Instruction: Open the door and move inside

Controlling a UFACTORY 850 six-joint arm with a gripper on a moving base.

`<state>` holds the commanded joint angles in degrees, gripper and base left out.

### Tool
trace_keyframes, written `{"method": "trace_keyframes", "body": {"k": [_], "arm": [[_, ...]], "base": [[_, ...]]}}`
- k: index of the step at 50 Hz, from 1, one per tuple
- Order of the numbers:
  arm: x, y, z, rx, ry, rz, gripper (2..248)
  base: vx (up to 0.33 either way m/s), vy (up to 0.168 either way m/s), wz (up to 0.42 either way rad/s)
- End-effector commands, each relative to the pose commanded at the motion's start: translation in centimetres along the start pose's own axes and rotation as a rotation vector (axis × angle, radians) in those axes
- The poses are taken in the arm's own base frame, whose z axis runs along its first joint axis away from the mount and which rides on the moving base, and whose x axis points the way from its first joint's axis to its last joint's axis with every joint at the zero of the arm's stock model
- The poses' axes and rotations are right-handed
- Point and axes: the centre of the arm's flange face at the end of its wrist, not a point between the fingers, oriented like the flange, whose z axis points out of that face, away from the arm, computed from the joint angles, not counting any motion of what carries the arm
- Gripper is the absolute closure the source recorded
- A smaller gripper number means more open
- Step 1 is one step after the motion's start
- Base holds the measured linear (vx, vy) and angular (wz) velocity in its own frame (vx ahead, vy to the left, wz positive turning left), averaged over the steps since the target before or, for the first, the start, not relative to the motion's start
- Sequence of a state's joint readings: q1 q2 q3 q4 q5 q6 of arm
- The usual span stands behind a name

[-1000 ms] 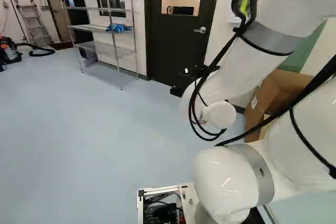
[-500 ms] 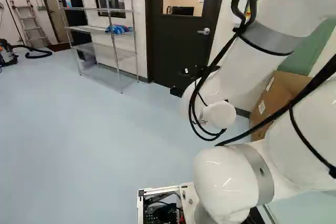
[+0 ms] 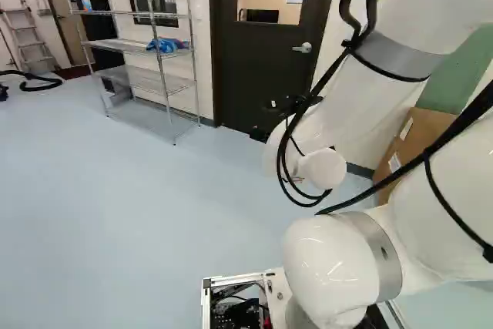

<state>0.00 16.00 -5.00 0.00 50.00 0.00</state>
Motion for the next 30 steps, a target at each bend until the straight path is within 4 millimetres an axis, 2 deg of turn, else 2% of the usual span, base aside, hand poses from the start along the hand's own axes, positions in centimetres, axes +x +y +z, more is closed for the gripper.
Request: {"method": "trace_keyframes", "body": {"k": [30], "arm": [[0.0,0.0,0.0,0.0,0.0,0.0,3]], "base": [[0.198,0.056,-0.269]]}}
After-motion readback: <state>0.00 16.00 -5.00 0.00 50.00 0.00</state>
